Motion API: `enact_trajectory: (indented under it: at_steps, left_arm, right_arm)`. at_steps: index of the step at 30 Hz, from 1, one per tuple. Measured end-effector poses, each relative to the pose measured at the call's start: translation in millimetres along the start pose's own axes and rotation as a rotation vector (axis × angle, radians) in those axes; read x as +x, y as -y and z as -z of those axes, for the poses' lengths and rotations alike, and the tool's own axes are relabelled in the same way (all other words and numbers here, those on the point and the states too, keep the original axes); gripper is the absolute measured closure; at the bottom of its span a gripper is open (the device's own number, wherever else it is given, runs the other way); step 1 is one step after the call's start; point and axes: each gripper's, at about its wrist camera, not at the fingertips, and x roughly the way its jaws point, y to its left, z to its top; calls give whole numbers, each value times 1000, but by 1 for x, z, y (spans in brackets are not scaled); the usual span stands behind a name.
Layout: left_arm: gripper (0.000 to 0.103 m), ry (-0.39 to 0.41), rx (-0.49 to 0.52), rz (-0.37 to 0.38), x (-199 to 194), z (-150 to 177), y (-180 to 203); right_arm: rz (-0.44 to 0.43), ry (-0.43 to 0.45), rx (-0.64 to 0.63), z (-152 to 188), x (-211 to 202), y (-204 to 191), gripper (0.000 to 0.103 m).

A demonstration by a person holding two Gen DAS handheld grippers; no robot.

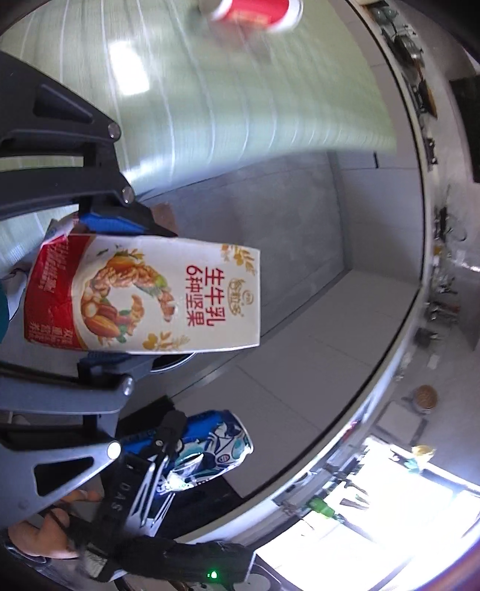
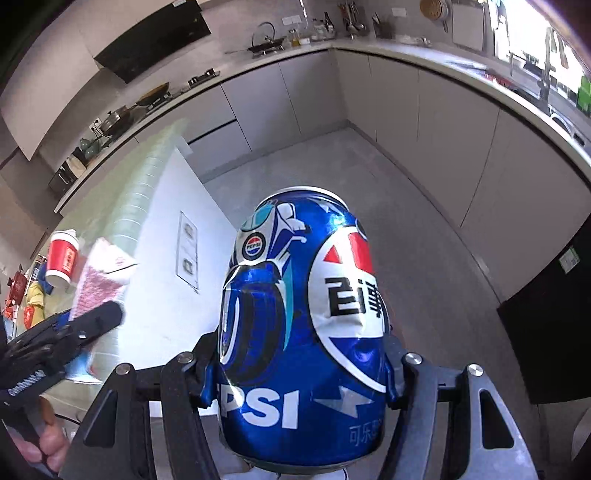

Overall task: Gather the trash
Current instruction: 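Carry carton and can over the black bin and open both tools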

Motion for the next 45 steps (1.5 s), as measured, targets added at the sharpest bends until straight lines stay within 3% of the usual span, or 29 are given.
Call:
enact_trajectory:
  at_steps: [9,21,25,28,33,38,45]
  left_arm:
    - [53,-141,-28,-33,88,17,14]
    - [52,-174,-23,-158,149,24,29]
    - [29,-201,-14,-234,154,20,33]
    - [12,-182,-43,-262,146,14,29]
    - [11,-95,-49,-262,114,-2,37]
    - [11,-20,-59,-212,56,-27,48]
    - [11,83,-30,-162,-40,-41,42]
  right_arm:
    - [5,-61,23,9,37,42,37]
    - [41,-156,-87,20,135,48,37]
    - [83,-183,-146,18,143,45,30]
    - [82,-170,-142,13,137,53,22]
    - [77,-113,-82,4,113,63,22]
    - [82,-57,-27,-9,76,65,22]
    - [12,-9,9,-22,29,28,22]
